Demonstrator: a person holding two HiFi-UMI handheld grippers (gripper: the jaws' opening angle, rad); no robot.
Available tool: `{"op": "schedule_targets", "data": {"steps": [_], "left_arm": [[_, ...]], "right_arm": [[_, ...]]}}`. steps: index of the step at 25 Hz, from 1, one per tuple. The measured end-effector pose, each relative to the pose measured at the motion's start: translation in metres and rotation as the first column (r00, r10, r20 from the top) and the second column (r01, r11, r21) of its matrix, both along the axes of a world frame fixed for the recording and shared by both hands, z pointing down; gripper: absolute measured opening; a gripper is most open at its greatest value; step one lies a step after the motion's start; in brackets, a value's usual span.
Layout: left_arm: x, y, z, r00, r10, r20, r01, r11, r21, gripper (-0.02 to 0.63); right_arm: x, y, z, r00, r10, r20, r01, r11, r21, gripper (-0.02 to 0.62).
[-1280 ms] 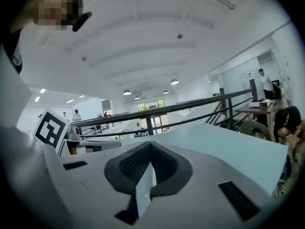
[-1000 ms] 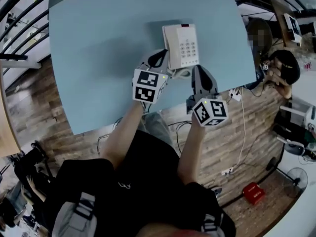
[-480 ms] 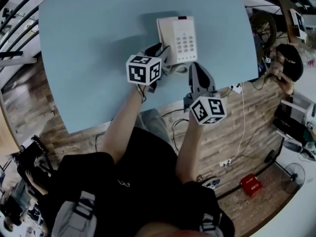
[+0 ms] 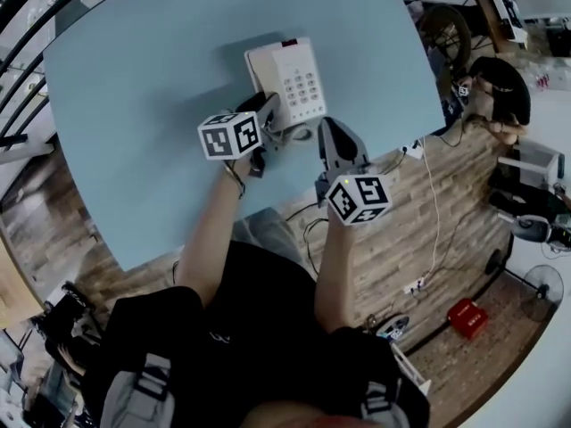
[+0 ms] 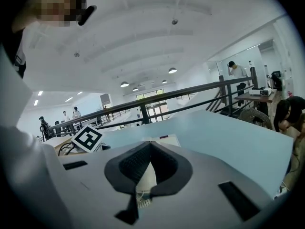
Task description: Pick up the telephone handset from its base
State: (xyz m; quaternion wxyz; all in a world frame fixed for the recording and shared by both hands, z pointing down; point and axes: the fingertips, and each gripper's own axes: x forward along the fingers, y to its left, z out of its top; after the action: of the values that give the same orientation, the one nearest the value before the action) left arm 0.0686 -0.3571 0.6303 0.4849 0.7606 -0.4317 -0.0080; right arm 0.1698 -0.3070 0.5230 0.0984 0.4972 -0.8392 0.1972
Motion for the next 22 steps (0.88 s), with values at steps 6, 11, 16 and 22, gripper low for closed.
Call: {"op": "schedule_targets", "data": {"steps": [6, 11, 16, 22], "left_arm": [[0.018, -0.007, -0.006, 0.997, 0.049, -0.067, -0.049, 0.999, 0.01, 0.1], [0.015, -0.003, -0.009, 0.993, 0.014, -0.117, -0.016, 1.0, -0.014, 0.086], [0.021, 0.0, -0.016, 0.991, 0.052, -0.124, -0.051, 0.999, 0.006, 0.08], [0.02, 0.001, -0.049, 0.991, 0.085, -0.108, -0.075, 0.992, 0.098, 0.08]], "right_arm": [[0.005, 0.001, -0.007, 1.0, 0.018, -0.008, -0.018, 1.0, 0.006, -0.005], [0.015, 0.003, -0.016, 0.999, 0.041, -0.011, -0.041, 0.999, 0.019, -0.005], [0.018, 0.006, -0.023, 0.999, 0.046, -0.011, -0.046, 0.998, 0.031, -0.005], [0.016, 0.007, -0.032, 0.999, 0.047, -0.005, -0.047, 0.997, 0.055, -0.005]]}}
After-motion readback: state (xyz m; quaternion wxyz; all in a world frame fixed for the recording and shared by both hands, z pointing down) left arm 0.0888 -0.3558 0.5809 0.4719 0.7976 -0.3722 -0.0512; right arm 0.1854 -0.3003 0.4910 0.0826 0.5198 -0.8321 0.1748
